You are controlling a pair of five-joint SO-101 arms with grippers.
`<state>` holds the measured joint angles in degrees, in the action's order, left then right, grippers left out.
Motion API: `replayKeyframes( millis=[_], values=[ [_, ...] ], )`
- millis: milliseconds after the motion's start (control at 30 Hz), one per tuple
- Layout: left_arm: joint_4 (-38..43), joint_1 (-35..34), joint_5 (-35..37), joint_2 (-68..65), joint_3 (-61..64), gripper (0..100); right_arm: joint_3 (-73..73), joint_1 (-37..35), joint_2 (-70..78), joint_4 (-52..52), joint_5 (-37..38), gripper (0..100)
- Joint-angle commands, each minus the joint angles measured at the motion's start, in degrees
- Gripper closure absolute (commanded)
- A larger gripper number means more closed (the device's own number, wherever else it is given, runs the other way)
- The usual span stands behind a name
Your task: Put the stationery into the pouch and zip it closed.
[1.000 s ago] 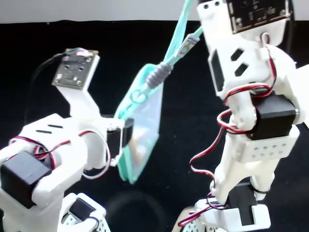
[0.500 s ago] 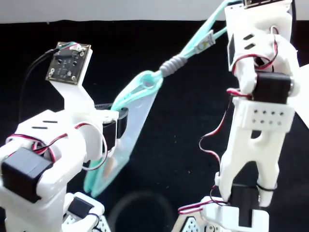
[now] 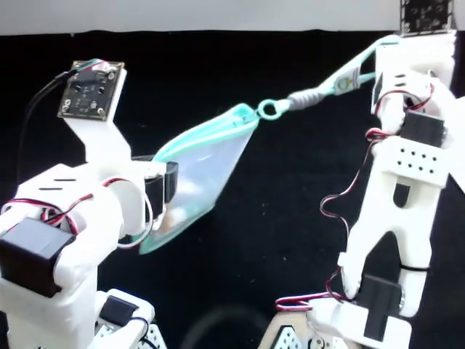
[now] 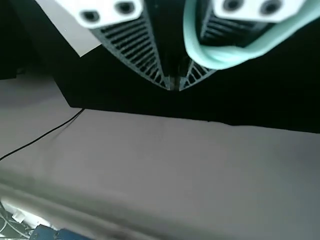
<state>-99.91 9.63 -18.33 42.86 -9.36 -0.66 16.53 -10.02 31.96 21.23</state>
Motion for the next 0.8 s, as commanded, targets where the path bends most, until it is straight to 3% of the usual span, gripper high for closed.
replayKeyframes(
  millis=[0, 533, 767],
  values=[
    [-1.14, -4.62, -0.62, 2.77, -0.57, 99, 4.18, 7.25, -0.04, -7.34, -0.18, 99.0],
    [-1.14, -4.62, -0.62, 6.37, -0.31, 99, 9.54, 9.80, -0.04, -11.21, -0.09, 98.7],
    [-1.05, -4.62, -0.62, 6.37, -0.40, 99, 9.01, 2.95, -0.22, -6.29, -0.62, 98.0]
  ],
)
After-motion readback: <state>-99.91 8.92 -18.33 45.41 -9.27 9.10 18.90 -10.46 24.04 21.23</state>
